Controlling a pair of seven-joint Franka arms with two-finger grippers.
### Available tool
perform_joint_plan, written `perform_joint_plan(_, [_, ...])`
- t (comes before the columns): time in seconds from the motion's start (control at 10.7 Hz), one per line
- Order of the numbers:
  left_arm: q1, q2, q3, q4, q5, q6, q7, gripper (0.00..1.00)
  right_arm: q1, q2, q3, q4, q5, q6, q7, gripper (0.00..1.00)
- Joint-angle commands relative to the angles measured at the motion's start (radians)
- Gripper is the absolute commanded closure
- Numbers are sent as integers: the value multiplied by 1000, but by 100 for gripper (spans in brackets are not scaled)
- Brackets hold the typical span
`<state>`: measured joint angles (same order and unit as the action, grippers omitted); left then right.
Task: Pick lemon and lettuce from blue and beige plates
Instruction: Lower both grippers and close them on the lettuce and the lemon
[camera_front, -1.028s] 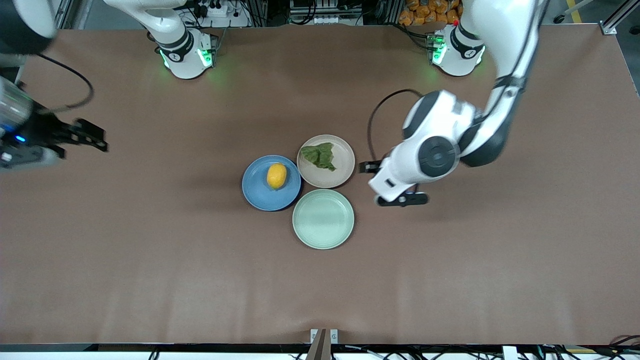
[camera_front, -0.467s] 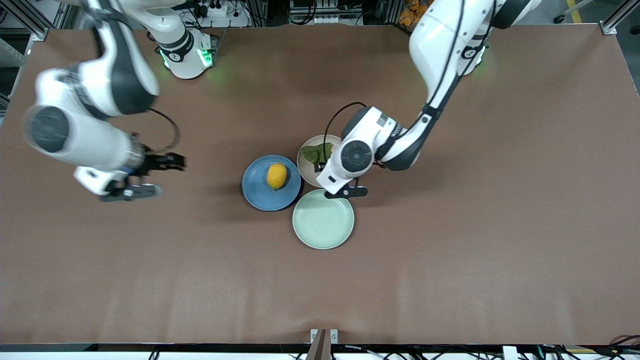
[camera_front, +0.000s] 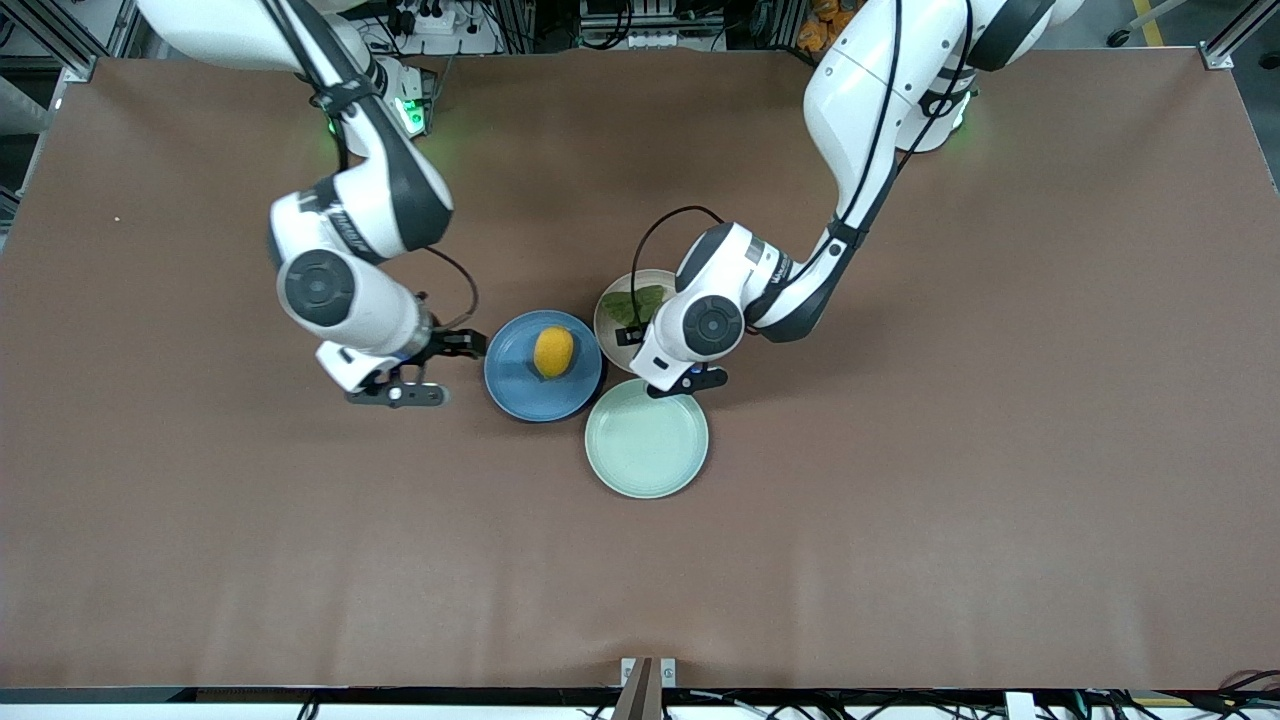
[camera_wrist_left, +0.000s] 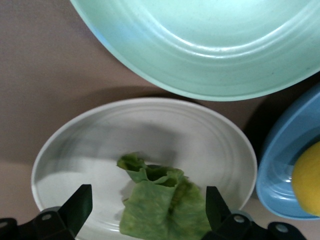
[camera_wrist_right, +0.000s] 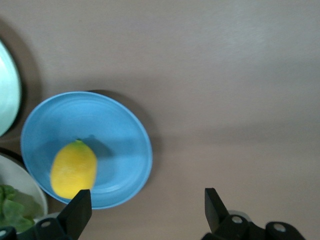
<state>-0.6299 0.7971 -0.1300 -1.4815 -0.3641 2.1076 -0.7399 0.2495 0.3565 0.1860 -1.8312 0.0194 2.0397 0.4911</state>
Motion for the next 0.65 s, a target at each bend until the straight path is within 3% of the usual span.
perform_joint_plan(0.0, [-11, 22, 4, 3, -35, 47, -48, 0, 60, 33, 6, -5, 7, 75, 156, 0])
perform_joint_plan(0.37, [-24, 50, 4, -6, -30, 69, -111, 0, 123, 122, 6, -3, -6, 214, 302, 0])
perform_joint_plan(0.47, [-25, 50, 4, -6, -35, 69, -113, 5, 129, 142, 6, -5, -15, 232, 325, 0])
perform_joint_plan(0.56, [-25, 50, 4, -5, -36, 69, -113, 28, 142, 153, 6, -5, -19, 240, 340, 0])
